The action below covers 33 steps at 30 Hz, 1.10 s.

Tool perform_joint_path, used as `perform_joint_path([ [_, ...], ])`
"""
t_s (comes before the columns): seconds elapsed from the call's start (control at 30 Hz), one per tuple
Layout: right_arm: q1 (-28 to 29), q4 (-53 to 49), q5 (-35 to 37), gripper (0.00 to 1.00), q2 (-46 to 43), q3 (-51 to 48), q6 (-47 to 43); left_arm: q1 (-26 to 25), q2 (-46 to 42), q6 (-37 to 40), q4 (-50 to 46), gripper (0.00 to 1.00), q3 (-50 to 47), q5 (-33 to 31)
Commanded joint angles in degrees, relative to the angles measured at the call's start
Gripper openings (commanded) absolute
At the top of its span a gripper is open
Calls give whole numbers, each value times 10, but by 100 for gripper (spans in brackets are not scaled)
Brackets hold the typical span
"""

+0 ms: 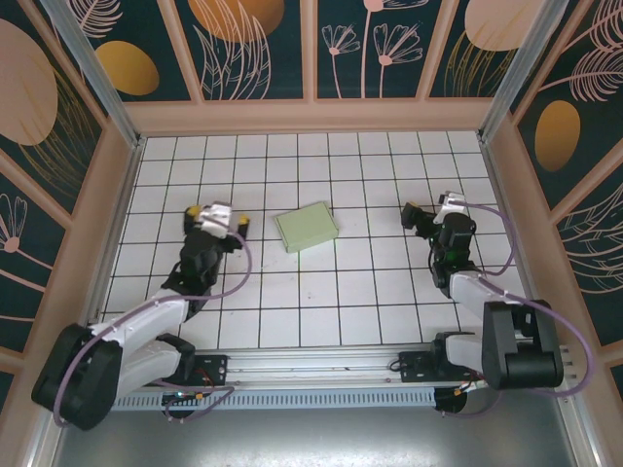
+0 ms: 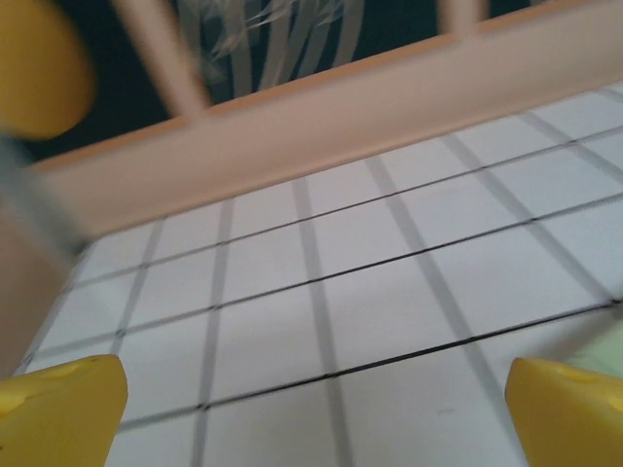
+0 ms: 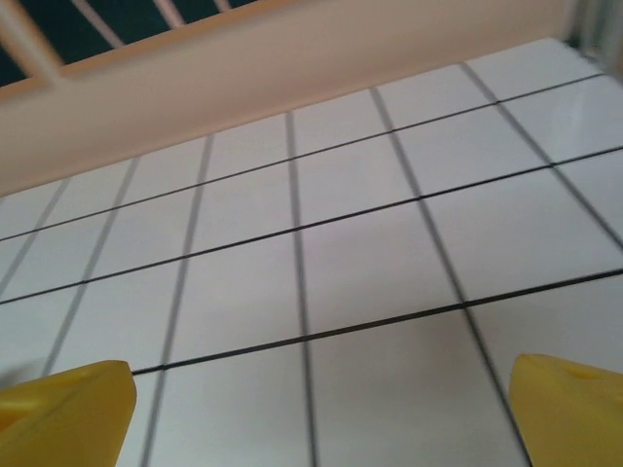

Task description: Fold the paper box

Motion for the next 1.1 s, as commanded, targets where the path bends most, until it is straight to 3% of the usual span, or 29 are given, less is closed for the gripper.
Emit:
perform_joint_path([
  [0.0,-7,134,61,99,26,-13,-26,79,-26,-71,83,99,-47,-24],
  [0.1,-21,149,73,99,42,-8,-32,134,-15,-89,130,99,-81,16],
  [0.3,-48,161,62,99,81,-10,-52,168,92,-95,244,99,-82,57],
  [0.43,-57,330,23,99,143,-78,-50,197,169,-109,359,99,-78,104],
  [0.57,-57,392,5,99,181,-93,-61,219,272,-115,407,99,-49,151],
  [0.63,-56,382,-8,99,181,-87,-62,224,256,-119,334,99,-29,154],
  [1.07,-51,376,0,99,180,-84,-66,224,260,-125,353,99,-35,136],
])
